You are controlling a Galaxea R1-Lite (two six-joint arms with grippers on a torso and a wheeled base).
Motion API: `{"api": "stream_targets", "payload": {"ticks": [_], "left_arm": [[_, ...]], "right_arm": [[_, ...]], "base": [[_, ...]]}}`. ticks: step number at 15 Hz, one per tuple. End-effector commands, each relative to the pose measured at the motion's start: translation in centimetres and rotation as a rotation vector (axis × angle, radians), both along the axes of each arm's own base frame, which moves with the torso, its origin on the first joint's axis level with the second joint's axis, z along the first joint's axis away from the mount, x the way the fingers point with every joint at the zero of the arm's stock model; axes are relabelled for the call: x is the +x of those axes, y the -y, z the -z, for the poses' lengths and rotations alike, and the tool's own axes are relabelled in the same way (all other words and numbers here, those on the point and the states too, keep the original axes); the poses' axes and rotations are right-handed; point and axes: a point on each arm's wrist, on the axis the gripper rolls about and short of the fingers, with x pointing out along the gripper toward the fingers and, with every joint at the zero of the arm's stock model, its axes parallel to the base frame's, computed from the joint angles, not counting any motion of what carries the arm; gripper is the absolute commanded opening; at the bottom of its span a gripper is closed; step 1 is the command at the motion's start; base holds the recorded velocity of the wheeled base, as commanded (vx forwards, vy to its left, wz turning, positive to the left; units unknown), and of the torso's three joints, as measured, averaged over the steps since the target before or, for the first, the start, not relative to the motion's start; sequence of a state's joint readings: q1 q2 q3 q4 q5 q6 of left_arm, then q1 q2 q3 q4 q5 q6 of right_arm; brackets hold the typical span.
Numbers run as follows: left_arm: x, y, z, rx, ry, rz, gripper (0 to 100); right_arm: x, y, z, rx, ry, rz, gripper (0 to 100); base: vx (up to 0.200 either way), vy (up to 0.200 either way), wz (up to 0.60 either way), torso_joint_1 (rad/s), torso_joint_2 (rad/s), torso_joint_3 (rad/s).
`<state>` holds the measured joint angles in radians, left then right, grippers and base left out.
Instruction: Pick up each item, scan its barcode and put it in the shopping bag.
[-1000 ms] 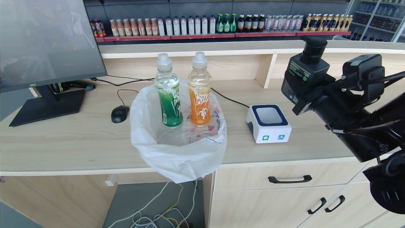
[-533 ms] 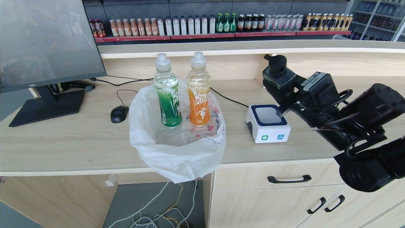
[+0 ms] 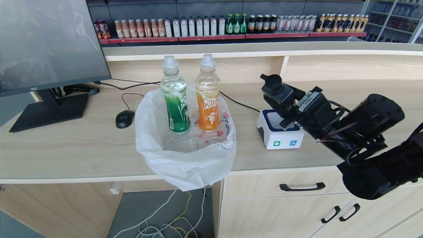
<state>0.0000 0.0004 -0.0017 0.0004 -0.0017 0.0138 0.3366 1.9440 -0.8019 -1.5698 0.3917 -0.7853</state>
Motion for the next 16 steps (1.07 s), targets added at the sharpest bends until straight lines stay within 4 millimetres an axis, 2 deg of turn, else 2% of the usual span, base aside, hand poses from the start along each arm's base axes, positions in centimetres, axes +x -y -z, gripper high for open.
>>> {"api": "stream_targets", "payload": {"ticks": [1, 7, 11, 16], "left_arm": [[0.0, 0.0, 0.0, 0.000, 0.001, 0.000, 100], [0.0, 0.0, 0.0, 0.000, -0.001, 0.000, 100], [0.0, 0.0, 0.0, 0.000, -0.001, 0.000, 100], [0.0, 0.0, 0.0, 0.000, 0.001, 0.000, 100]], "right_arm": [[-0.3, -0.1, 0.2, -0.018, 0.000, -0.016, 0], [-0.9, 0.2, 1.6, -0.112, -0.002, -0.089, 0], [-0.6, 1.1, 1.6, -0.121, 0.004, -0.076, 0], [0.2, 1.2, 2.6, -0.150, -0.006, -0.090, 0]], "base": [[0.000, 0.000, 0.00, 0.000, 0.00, 0.000], [0.000, 0.000, 0.00, 0.000, 0.00, 0.000], [0.000, 0.000, 0.00, 0.000, 0.00, 0.000], [0.000, 0.000, 0.00, 0.000, 0.00, 0.000]]}}
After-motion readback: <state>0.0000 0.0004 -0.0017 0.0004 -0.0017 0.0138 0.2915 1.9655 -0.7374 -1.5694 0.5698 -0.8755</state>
